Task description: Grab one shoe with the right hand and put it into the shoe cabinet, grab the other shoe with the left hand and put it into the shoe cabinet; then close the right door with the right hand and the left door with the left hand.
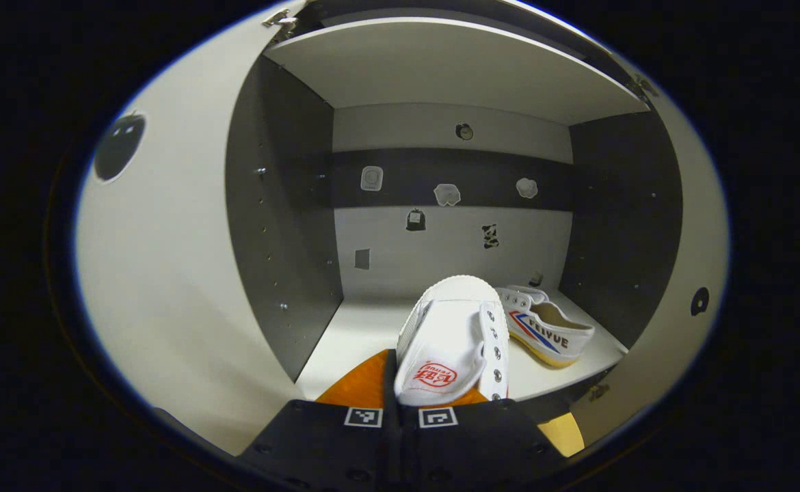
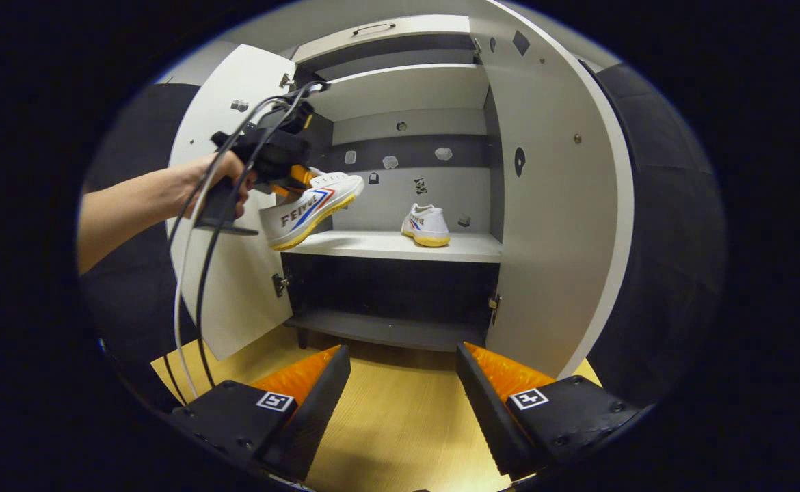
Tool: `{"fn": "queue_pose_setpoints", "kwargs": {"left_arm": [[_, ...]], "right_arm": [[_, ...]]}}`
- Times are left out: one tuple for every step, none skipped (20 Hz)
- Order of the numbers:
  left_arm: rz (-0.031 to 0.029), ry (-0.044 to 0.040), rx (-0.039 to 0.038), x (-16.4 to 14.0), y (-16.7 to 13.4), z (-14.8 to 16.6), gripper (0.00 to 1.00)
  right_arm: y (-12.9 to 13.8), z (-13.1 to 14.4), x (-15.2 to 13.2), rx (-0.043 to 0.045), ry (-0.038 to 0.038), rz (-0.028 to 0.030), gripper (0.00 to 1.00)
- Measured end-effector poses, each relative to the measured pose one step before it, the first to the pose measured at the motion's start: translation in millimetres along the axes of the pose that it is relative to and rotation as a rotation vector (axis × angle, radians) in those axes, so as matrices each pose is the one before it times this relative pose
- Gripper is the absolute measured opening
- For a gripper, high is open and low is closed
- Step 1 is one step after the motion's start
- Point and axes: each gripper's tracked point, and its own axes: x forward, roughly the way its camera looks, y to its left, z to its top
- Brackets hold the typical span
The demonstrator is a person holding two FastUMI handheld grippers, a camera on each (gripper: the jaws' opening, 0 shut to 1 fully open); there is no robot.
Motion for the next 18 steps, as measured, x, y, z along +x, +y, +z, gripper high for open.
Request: {"fn": "queue_pose_setpoints", "kwargs": {"left_arm": [[0.00327, 0.0018, 0.00867, 15.1, -0.64, 8.0, 0.05], [-0.00533, 0.01478, 0.00583, 16.93, -3.21, 4.26, 0.05], [-0.00785, 0.02106, -0.00117, 15.99, -2.26, 2.23, 0.05], [-0.00589, 0.02167, 0.00415, 13.1, -0.82, 1.95, 0.05], [-0.00303, 0.02035, 0.00861, 17.46, 0.01, 1.98, 0.05], [0.00065, 0.0179, 0.02517, 14.81, -0.57, 2.16, 0.05], [0.00093, 0.01413, 0.02971, 12.64, -0.51, 1.26, 0.05], [0.00067, 0.01683, 0.03232, 11.59, -1.17, 0.48, 0.05], [-0.00373, 0.0253, 0.01907, 10.03, -2.23, -3.38, 0.05], [-0.00708, 0.03358, 0.00662, 8.99, -3.42, -4.8, 0.05], [-0.01077, 0.02934, -0.00014, 8.18, -1.65, -5.94, 0.05], [-0.00288, 0.02701, -0.00594, 7.26, -0.72, -5.9, 0.05], [0.00185, 0.02181, 0.0002, 4.84, 0.88, -6.12, 0.05], [0.00572, 0.00876, 0.00301, 5.82, 2.05, -2.2, 0.05], [0.00485, 0.00811, 0.00303, 3.77, 1.69, -2.2, 0.05], [0.00249, 0.01292, 0.00522, 3.14, -0.2, -2.07, 0.05], [0.00428, 0.01328, 0.0194, 0.86, 0.17, -2.24, 0.05], [0.01023, 0.01221, 0.02688, -0.11, -0.09, -0.65, 0.05]], "right_arm": [[2.19, 0.09, 1.35, -0.00452, -0.00092, 0.01047, 0.98], [1.71, -0.35, 1.45, -0.00312, -0.00058, 0.00724, 0.98], [0.4, -0.4, 0.85, -0.00161, -0.00194, 0.00349, 0.98], [-0.67, 0.69, 0.8, -0.00126, -0.00465, -0.00082, 0.98], [-2.12, -0.01, 0.88, 0.00003, -0.00208, -0.00434, 0.98], [-2.12, -0.61, 1.39, 0.00158, 0.00069, -0.00633, 0.98], [-1.78, -2.7, 1.64, 0.00275, 0.00373, -0.00535, 0.98], [-1.34, -3.25, 1.33, 0.00598, 0.00672, -0.00519, 0.98], [-1.48, -3.78, 1.67, 0.00905, 0.00596, -0.00481, 0.98], [-0.5, -1.96, 1.06, 0.00968, 0.00338, -0.00547, 0.98], [-0.64, -0.52, 0.56, 0.00571, 0.00067, -0.005, 0.99], [-0.78, -0.33, 0.23, 0.00081, -0.00177, -0.00589, 0.98], [-1.04, 0.64, -0.87, -0.00076, -0.0043, -0.00585, 0.98], [-1.42, -0.1, -0.82, -0.00029, -0.00267, -0.00496, 0.98], [-0.73, -0.99, -0.88, 0.00268, 0.00293, -0.00441, 0.98], [-0.33, -1.44, -0.17, 0.00509, 0.00345, -0.00218, 0.98], [-1.06, -1.88, -0.38, 0.00634, 0.0077, -0.00416, 0.98], [-0.16, -2.25, -0.26, 0.00834, 0.01092, -0.00265, 0.98]]}}
